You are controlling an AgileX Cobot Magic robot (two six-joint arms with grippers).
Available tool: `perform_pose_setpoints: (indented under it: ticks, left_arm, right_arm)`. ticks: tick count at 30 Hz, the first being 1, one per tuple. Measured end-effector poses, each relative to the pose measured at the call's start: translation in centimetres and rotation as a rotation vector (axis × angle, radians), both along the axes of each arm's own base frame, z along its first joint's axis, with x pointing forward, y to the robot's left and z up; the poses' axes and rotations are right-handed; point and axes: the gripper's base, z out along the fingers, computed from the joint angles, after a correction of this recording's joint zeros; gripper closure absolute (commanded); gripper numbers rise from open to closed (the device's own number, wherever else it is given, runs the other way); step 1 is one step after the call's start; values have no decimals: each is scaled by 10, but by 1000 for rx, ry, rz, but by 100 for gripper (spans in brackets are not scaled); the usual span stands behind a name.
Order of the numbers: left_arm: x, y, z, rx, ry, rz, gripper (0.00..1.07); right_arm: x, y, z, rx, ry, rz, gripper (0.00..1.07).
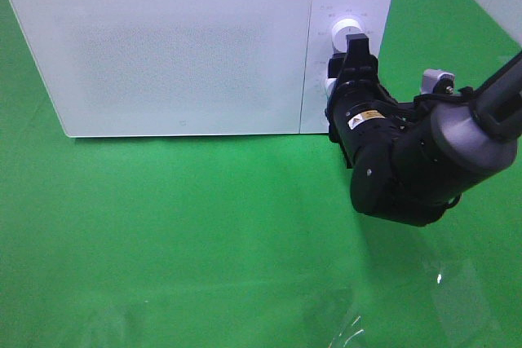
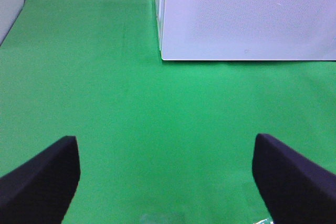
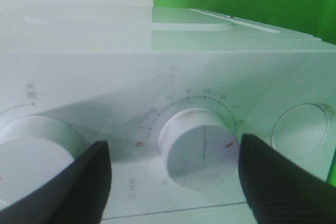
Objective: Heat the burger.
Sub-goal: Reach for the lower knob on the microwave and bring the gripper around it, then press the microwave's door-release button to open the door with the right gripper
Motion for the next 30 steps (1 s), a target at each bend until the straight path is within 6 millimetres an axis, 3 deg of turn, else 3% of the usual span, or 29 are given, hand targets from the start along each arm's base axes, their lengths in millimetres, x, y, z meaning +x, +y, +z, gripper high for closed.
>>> perform_pose_setpoints:
  ticks: [11,20,22,25,30]
  left_arm:
    - [0,0,0,0,0,0,25]
    - [0,0,0,0,0,0,25]
    - [0,0,0,0,0,0,25]
    - [0,0,0,0,0,0,25]
    - [0,0,0,0,0,0,25]
  right_arm:
    - [-30,-14,17,-197,58,147,42]
    - [-47,-11,47,-538,99,397,42]
    - [-55,-10,57,-708,114,522,42]
    - [-57,-10,60,-740,111,549,42]
    - [-70,-10,75,-958,81,736,42]
